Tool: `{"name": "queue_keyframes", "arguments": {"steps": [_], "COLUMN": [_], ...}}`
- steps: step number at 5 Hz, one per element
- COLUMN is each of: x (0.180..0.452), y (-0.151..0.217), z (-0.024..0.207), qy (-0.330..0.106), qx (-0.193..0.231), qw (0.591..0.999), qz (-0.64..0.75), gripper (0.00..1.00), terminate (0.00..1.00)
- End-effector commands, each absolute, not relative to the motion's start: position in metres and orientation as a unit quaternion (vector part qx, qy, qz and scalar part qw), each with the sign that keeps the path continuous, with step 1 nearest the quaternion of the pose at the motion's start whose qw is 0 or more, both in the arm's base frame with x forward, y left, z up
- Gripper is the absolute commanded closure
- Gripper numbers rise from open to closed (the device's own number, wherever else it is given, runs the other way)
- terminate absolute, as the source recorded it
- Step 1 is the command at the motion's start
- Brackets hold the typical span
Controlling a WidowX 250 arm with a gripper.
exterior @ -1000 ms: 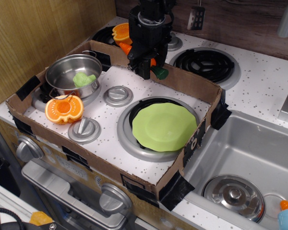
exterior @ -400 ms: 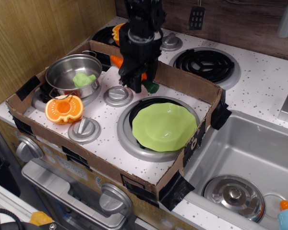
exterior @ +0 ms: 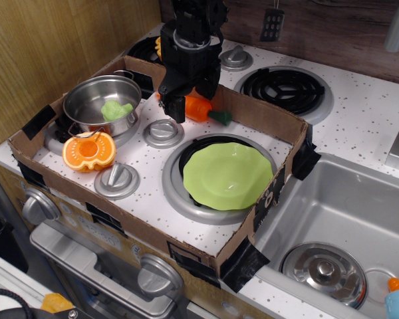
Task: Take carrot off plate
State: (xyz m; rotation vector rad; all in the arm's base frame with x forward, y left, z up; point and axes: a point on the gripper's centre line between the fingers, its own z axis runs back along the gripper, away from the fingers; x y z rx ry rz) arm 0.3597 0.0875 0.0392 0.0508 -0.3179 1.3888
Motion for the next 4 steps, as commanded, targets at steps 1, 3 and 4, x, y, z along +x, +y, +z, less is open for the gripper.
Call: {"name": "queue_keyframes", "arguments": {"steps": [1, 3, 4], "x": [0.3639, 0.3575, 0.3575], "y": [0.0809, 0.0772, 0.0772], "z": [0.0981, 0.0934, 0.0934], "qy": [-0.204, -0.193, -0.193], "qx": [0.021, 0.027, 0.027], "qw": [0.776, 0.809, 0.809], "qz": [0.596, 0.555, 0.555], "gripper": [0.00, 0.00, 0.00], "terminate": [0.00, 0.00, 1.00]}}
